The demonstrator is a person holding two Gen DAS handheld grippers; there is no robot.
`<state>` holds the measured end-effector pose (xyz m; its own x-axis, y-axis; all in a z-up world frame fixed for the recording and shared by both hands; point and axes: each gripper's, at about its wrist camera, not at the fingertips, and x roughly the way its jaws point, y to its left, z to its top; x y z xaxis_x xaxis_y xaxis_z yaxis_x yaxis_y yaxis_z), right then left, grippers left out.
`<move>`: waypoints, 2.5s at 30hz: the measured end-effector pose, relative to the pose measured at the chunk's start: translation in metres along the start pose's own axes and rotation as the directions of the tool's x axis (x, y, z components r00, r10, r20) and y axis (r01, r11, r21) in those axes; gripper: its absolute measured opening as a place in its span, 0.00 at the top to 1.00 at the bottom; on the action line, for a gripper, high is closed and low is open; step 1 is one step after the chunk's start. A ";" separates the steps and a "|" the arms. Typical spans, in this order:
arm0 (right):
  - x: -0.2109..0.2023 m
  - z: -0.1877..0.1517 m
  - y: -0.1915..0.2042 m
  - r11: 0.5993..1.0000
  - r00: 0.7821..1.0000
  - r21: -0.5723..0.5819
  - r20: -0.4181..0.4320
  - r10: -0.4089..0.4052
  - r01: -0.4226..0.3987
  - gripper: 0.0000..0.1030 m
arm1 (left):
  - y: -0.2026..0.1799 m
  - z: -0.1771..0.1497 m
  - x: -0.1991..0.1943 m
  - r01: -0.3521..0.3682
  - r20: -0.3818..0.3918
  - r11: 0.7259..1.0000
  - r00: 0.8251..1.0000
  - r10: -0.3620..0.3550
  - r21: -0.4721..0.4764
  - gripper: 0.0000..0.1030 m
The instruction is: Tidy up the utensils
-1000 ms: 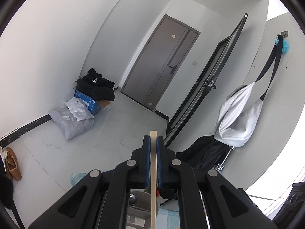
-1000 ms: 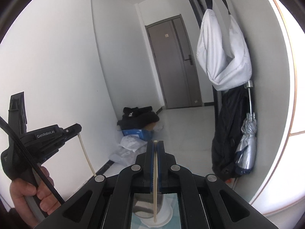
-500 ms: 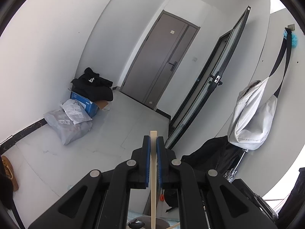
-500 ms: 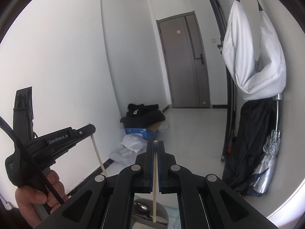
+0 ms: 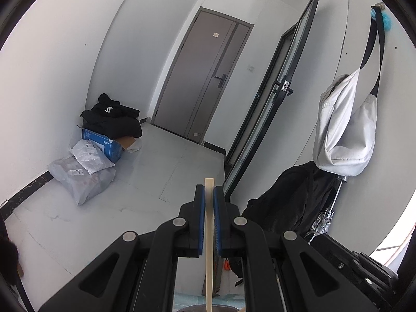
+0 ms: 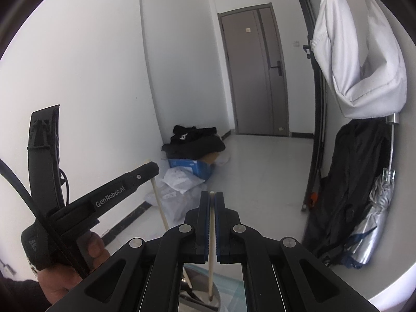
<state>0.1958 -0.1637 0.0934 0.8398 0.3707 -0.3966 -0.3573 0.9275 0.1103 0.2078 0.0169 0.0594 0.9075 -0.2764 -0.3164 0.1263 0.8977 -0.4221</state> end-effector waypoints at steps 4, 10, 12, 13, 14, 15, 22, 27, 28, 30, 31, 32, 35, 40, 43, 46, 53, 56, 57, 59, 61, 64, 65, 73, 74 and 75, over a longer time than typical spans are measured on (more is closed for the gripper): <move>0.002 -0.005 -0.004 1.000 1.000 0.012 -0.010 0.004 -0.003 0.97 | 0.000 -0.009 -0.001 0.042 -0.009 0.999 0.999 -0.042 0.007 0.97; 0.002 -0.010 -0.008 1.000 1.000 0.022 -0.019 0.019 -0.019 0.97 | -0.002 -0.017 -0.006 0.051 -0.006 0.998 0.999 -0.051 0.045 0.97; 0.003 -0.012 -0.009 0.999 0.999 0.030 -0.030 0.028 -0.027 0.97 | -0.001 -0.020 -0.007 0.072 -0.013 0.996 0.997 -0.072 0.053 0.97; 0.003 -0.013 -0.009 0.999 0.999 0.030 -0.029 0.026 -0.025 0.97 | 0.000 -0.022 -0.008 0.088 -0.014 0.995 0.996 -0.087 0.053 0.97; 0.003 -0.015 -0.008 0.999 0.999 0.030 -0.030 0.028 -0.027 0.97 | 0.000 -0.024 -0.007 0.094 -0.025 0.994 0.995 -0.092 0.064 0.97; 0.004 -0.016 -0.008 0.999 0.999 0.030 -0.032 0.030 -0.029 0.97 | -0.001 -0.026 -0.006 0.087 -0.037 0.993 0.996 -0.084 0.082 0.97; 0.010 -0.034 -0.002 0.999 0.996 0.021 -0.074 0.040 -0.038 0.97 | -0.009 -0.039 -0.012 0.098 -0.125 0.978 0.989 -0.075 0.186 0.97; 0.015 -0.043 0.003 0.999 0.994 -0.002 -0.105 0.038 -0.038 0.97 | -0.005 -0.045 -0.016 0.119 -0.203 0.977 0.976 -0.083 0.176 0.97; 0.016 -0.045 0.002 0.999 0.993 0.003 -0.114 0.042 -0.042 0.97 | -0.004 -0.045 -0.016 0.125 -0.223 0.977 0.971 -0.085 0.171 0.96; 0.019 -0.050 0.000 0.998 0.989 0.012 -0.136 0.059 -0.058 0.97 | -0.002 -0.046 -0.017 0.123 -0.254 0.980 0.964 -0.080 0.158 0.96; 0.020 -0.052 0.000 0.998 0.986 0.015 -0.152 0.068 -0.066 0.97 | -0.001 -0.045 -0.018 0.120 -0.265 0.981 0.961 -0.077 0.151 0.94; 0.020 -0.055 -0.001 0.998 0.985 0.015 -0.159 0.065 -0.064 0.97 | 0.000 -0.044 -0.019 0.118 -0.270 0.983 0.960 -0.076 0.143 0.87; 0.013 -0.060 -0.003 0.998 0.984 0.027 -0.165 0.062 -0.058 0.94 | 0.000 -0.041 -0.027 0.100 -0.263 0.985 0.963 -0.061 0.140 0.62; -0.010 -0.059 -0.011 0.996 0.989 0.077 -0.140 0.050 -0.040 0.86 | -0.007 -0.033 -0.044 0.041 -0.238 0.984 0.971 0.002 0.175 0.46; -0.029 -0.057 -0.016 0.993 0.992 0.111 -0.118 0.037 -0.024 0.79 | -0.009 -0.028 -0.057 0.001 -0.226 0.984 0.973 0.040 0.180 0.34; -0.048 -0.058 -0.016 0.991 0.995 0.133 -0.095 0.028 -0.015 0.69 | -0.011 -0.026 -0.072 -0.026 -0.205 0.983 0.977 0.063 0.180 0.20; -0.092 -0.065 -0.004 0.991 0.998 0.136 -0.059 0.001 0.007 0.58 | -0.008 -0.023 -0.106 -0.110 -0.158 0.983 0.978 0.133 0.147 0.08; -0.111 -0.072 0.000 0.989 0.999 0.148 -0.040 -0.009 0.015 0.51 | -0.008 -0.025 -0.120 -0.122 -0.147 0.983 0.979 0.142 0.135 0.05; -0.117 -0.074 0.001 0.988 0.999 0.153 -0.036 -0.011 0.016 0.47 | -0.009 -0.027 -0.124 -0.129 -0.141 0.982 0.979 0.149 0.141 0.04; -0.126 -0.080 0.004 0.987 0.999 0.160 -0.031 -0.011 0.015 0.44 | -0.013 -0.030 -0.133 -0.129 -0.131 0.979 0.980 0.151 0.158 0.04; -0.133 -0.085 0.007 0.986 0.999 0.168 -0.031 -0.016 0.021 0.38 | -0.016 -0.033 -0.140 -0.129 -0.124 0.977 0.981 0.151 0.169 0.03; -0.145 -0.095 0.014 0.986 1.000 0.168 -0.023 -0.011 0.015 0.33 | -0.018 -0.041 -0.155 -0.124 -0.108 0.977 0.984 0.144 0.175 0.01; -0.150 -0.099 0.017 0.986 1.000 0.164 -0.017 -0.016 0.018 0.31 | -0.018 -0.043 -0.159 -0.131 -0.101 0.975 0.983 0.151 0.180 0.01; -0.169 -0.131 0.035 0.988 0.999 0.152 0.008 -0.040 0.038 0.16 | -0.012 -0.076 -0.179 -0.161 -0.095 0.969 0.979 0.181 0.187 0.01; -0.169 -0.136 0.036 0.988 0.999 0.149 0.007 -0.041 0.040 0.15 | -0.010 -0.081 -0.180 -0.169 -0.097 0.968 0.977 0.189 0.188 0.01; -0.168 -0.141 0.038 0.988 0.999 0.146 0.001 -0.044 0.043 0.15 | -0.008 -0.086 -0.180 -0.174 -0.103 0.967 0.975 0.195 0.186 0.01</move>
<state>-0.0168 -0.1981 0.0354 0.8552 0.3299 -0.3998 -0.2575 0.9398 0.2246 0.0088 0.0304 0.0469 0.8686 -0.1299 -0.4781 0.0391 0.9800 -0.1952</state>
